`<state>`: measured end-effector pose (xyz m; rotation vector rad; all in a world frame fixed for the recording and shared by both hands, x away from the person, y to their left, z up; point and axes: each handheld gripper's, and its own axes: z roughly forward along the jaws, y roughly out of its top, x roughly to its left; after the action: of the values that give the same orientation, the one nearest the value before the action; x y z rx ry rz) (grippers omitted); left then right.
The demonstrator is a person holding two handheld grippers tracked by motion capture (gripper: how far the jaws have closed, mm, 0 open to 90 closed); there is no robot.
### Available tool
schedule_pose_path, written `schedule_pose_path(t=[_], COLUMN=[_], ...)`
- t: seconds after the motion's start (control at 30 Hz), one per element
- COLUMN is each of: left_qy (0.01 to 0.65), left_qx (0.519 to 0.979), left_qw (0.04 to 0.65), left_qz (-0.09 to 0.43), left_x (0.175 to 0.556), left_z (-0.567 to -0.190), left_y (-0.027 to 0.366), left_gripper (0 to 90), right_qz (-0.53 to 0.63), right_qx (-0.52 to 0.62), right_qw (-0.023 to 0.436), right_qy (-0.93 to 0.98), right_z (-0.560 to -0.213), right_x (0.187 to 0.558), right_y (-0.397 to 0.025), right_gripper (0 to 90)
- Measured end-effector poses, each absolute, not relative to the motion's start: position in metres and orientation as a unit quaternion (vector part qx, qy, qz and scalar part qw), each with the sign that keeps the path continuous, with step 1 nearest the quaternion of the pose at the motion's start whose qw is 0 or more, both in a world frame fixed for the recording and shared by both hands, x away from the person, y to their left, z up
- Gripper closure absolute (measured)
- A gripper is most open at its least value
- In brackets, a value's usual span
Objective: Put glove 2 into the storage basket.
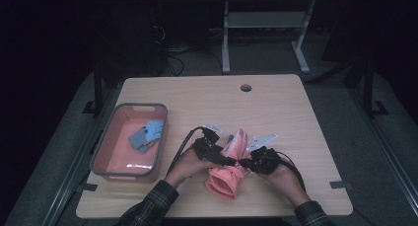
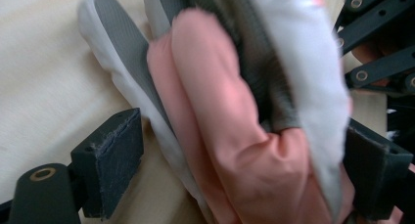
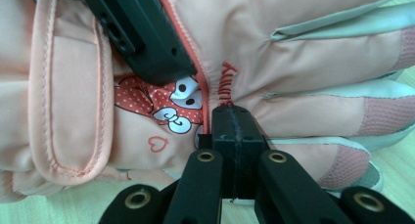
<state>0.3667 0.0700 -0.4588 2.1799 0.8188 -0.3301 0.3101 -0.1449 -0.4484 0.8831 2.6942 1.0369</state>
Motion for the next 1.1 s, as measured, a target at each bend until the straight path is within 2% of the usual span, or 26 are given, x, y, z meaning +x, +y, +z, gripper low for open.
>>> schedule_pose_path(t=[0.33, 0.57, 0.87, 0.93, 1.03, 1.1], left_qy=[0.318, 0.315, 0.303, 0.304, 0.302, 0.299], left_qx=[0.852, 0.85, 0.86, 0.86, 0.86, 0.862], left_qw=[0.382, 0.377, 0.367, 0.369, 0.372, 0.37], left_qz=[-0.163, -0.192, -0.183, -0.178, -0.179, -0.177], left_x=[0.368, 0.371, 0.372, 0.37, 0.371, 0.371], left_z=[-0.464, -0.466, -0.462, -0.461, -0.46, -0.458], left_y=[0.067, 0.068, 0.069, 0.069, 0.07, 0.071], left_gripper=[15.1, 30.2, 53.0, 55.7, 57.9, 58.2], right_qz=[0.342, 0.342, 0.352, 0.353, 0.368, 0.382], right_qx=[0.29, 0.289, 0.286, 0.288, 0.287, 0.295], right_qw=[0.06, 0.061, 0.059, 0.056, 0.054, 0.057], right_qy=[0.892, 0.892, 0.889, 0.888, 0.883, 0.874], right_z=[-0.449, -0.45, -0.452, -0.451, -0.448, -0.444], right_x=[0.311, 0.311, 0.312, 0.311, 0.31, 0.307], right_y=[-0.145, -0.144, -0.146, -0.148, -0.153, -0.16], right_gripper=[90.0, 90.0, 90.0, 89.9, 84.0, 75.1])
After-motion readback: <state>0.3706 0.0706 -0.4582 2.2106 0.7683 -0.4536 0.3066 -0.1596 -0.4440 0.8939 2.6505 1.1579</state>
